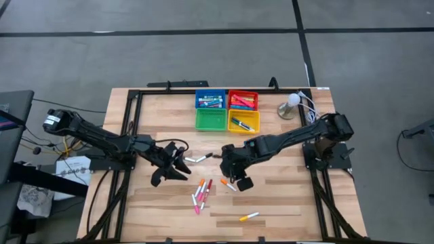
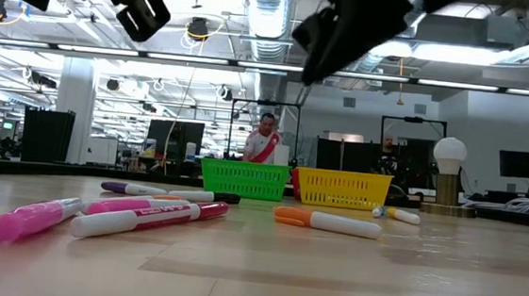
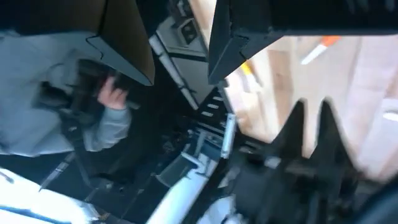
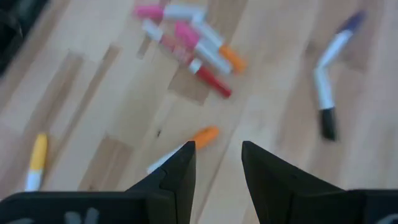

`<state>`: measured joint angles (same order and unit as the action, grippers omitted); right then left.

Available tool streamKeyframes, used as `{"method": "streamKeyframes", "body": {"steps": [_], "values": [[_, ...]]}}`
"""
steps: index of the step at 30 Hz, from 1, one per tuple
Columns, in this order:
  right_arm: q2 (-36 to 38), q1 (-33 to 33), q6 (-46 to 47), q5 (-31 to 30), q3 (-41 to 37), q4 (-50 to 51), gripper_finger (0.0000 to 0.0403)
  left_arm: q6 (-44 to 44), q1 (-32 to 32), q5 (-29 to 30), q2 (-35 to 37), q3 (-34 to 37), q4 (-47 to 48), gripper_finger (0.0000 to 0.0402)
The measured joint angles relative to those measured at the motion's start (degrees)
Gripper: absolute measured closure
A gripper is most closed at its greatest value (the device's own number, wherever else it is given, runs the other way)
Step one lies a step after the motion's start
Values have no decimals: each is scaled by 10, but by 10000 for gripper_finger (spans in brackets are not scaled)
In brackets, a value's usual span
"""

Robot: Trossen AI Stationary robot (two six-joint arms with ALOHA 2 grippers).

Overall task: Pick & Place Markers
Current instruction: Put the red highlighter in the yellow bin

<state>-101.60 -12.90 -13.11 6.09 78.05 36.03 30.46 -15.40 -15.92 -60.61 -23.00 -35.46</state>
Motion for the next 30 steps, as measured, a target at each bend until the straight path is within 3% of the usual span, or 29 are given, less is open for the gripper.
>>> {"method": "streamKeyframes", "body": {"steps": [9,24,30], "values": [[-91,-14,-53,0,34,-20,282,-54,-1,-79,50,3,-10,251],[-206,-41,-134,0,195,3,282,-60,-2,-84,149,103,-24,251],[-225,-32,-144,6,209,23,282,-62,0,-100,196,143,-46,251]]}}
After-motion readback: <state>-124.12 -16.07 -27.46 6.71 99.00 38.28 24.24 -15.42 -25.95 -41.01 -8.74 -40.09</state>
